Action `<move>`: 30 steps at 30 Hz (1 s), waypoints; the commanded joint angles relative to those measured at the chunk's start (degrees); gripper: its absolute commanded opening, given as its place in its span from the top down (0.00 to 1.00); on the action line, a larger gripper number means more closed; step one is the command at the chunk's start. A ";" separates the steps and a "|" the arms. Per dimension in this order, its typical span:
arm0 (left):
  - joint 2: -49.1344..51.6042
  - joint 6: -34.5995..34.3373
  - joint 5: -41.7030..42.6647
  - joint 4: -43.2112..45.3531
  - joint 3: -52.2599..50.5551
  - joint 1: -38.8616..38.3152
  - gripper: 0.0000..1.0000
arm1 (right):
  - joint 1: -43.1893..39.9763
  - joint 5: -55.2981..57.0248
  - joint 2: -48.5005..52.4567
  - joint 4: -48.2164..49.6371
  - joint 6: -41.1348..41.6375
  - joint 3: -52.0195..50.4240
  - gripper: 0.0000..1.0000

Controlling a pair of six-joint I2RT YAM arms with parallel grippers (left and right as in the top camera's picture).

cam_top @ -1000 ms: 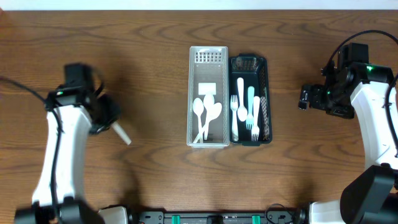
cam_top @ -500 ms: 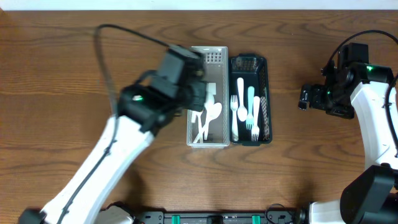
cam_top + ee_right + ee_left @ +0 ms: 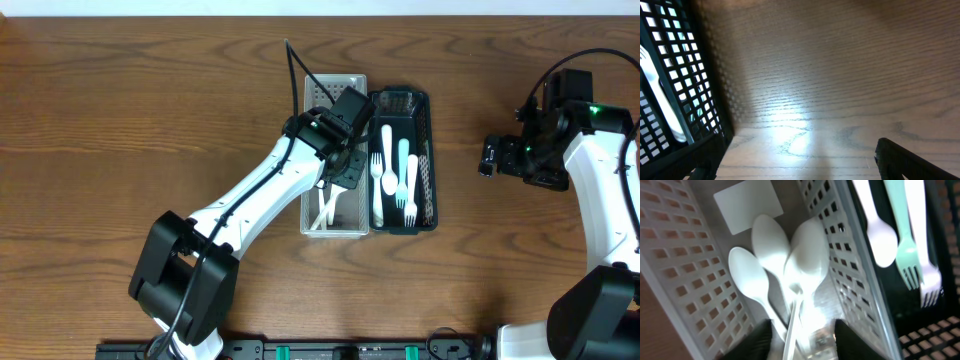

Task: Pack container

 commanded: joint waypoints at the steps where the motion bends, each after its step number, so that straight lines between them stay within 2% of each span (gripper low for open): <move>1: -1.05 1.79 -0.85 0.28 0.55 0.15 0.53 | 0.22 -0.44 -0.15 0.04 0.09 -0.11 0.01; 5: -4.28 2.78 -3.04 -0.79 1.75 0.15 0.54 | 0.22 -0.44 -0.15 0.07 0.09 -0.11 0.01; 10: -13.38 2.71 -12.98 -3.02 2.69 1.31 0.52 | 0.24 -0.44 -0.15 0.81 0.07 -0.11 0.01; 15: -20.79 2.23 -13.22 -5.38 2.67 8.52 0.48 | 2.49 -0.42 -0.15 3.52 0.07 -0.11 0.01; 17: -21.73 2.19 -13.20 -5.51 2.64 12.48 0.35 | 4.68 -0.42 -0.15 5.81 0.11 -0.09 0.01; 19: -21.86 1.77 -13.16 -5.20 2.64 17.20 0.10 | 7.50 -0.42 -0.15 9.57 0.59 -0.09 0.01; 20: -21.70 1.62 -13.16 -4.85 2.60 19.10 0.01 | 8.70 -0.39 -0.15 11.65 0.55 -0.11 0.01; 25: -20.20 1.64 -13.16 -1.55 2.58 27.08 0.02 | 13.79 -0.39 -0.15 26.56 -2.32 -0.11 0.01; 30: -19.93 1.70 -13.20 -1.25 2.58 30.75 0.02 | 14.73 0.44 -0.17 43.76 -6.86 -0.09 0.01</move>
